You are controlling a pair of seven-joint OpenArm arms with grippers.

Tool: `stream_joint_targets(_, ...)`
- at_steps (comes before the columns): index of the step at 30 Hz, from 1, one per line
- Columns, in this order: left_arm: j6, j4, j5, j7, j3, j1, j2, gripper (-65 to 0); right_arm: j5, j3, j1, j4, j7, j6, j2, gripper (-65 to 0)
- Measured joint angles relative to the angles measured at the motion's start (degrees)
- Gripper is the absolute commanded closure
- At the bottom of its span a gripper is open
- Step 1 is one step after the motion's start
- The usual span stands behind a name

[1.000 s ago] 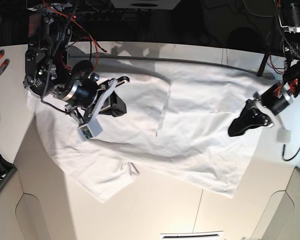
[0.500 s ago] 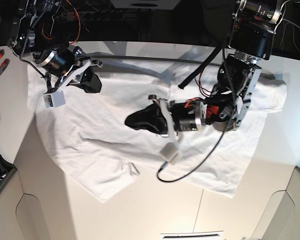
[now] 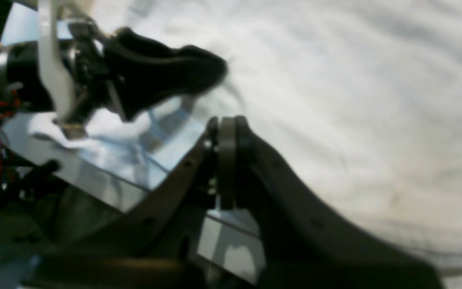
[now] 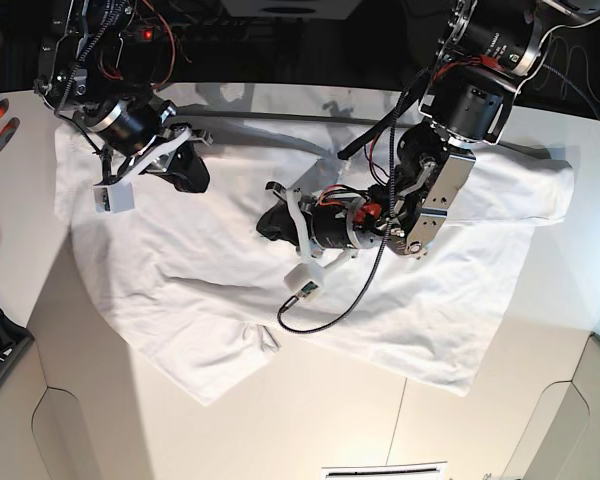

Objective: Layout the t-shirt on the table in an organized manner, then fold the t-shirt properly
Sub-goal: 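Reach the left gripper across the shirt body and smooth it flat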

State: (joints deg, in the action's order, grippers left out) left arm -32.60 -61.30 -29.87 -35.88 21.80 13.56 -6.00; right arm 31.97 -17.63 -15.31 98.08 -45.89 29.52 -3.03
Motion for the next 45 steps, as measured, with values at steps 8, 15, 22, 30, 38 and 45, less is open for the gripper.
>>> stream_joint_targets(8, 0.70, 1.42, 2.03, 1.68, 0.00, 0.26, 0.15, 0.0, -1.29, 0.02, 5.27, -13.49, 0.26, -0.13, 0.15, 0.0)
stream_joint_targets(15, 3.85, 1.36, 6.84, 3.28, 0.11, 0.26, 0.44, 0.0, -2.21, 0.02, 5.31, -13.73, 0.15, -0.13, 1.25, 0.0)
stream_joint_targets(22, 8.13, 1.27, 8.63, 5.88, 0.26, 0.44, -1.20, 0.0, -1.33, -3.65, 4.98, -13.70, -1.09, 0.11, 2.03, 0.0)
stream_joint_targets(30, 8.39, 1.20, 8.68, 5.99, 0.22, 0.59, -2.25, 0.0, 0.17, -9.20, 4.85, -13.70, -1.55, 0.72, 1.90, 0.0)
stream_joint_targets(38, 6.99, 1.20, 8.39, 5.95, 0.09, 0.42, -2.45, 0.0, 11.69, -11.28, 4.46, -9.92, -10.45, 3.08, 3.04, 0.0)
stream_joint_targets(45, 4.94, 1.20, 5.99, 5.75, -0.02, 0.24, -2.71, 0.0, 10.64, -11.21, 4.46, 3.74, -10.82, 3.54, 2.54, 0.0)
